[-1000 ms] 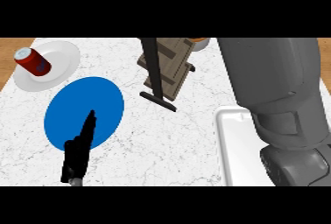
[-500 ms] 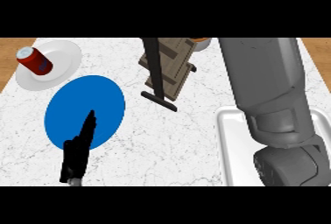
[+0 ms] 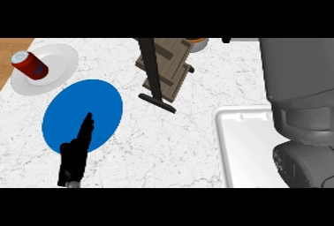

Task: Pick the croissant from the tray and place it in the tiered basket

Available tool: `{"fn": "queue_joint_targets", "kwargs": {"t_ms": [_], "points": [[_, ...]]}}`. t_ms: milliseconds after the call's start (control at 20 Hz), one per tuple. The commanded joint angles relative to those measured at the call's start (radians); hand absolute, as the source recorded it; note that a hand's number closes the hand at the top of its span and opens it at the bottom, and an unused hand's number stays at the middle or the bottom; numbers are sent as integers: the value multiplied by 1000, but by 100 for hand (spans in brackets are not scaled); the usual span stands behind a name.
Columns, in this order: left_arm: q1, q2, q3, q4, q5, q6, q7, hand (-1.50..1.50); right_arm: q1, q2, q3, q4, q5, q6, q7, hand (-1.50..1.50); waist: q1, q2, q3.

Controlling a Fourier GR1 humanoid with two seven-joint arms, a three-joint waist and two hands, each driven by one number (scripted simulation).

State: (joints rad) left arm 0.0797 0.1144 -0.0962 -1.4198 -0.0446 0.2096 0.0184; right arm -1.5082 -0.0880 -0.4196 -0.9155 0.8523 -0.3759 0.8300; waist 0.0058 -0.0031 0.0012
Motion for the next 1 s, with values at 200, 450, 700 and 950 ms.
{"fn": "queue_joint_targets", "kwargs": {"t_ms": [200,450,700,950], "points": [[8,7,45,43,31,-7,-1,0,79,-178,-23,-275,44,108,198,-150,-49,-13,-1],[78,-9,14,-29,4,25,23,0,243,-298,-102,-523,-78,310,221,-150,-66,-21,2],[90,-8,27,-11,3,30,-1,0,402,-378,-203,-770,-244,523,271,-150,-85,-24,2],[84,-4,18,-53,-5,30,21,0,497,-485,-388,-899,-495,715,300,-150,-69,-19,2]]}}
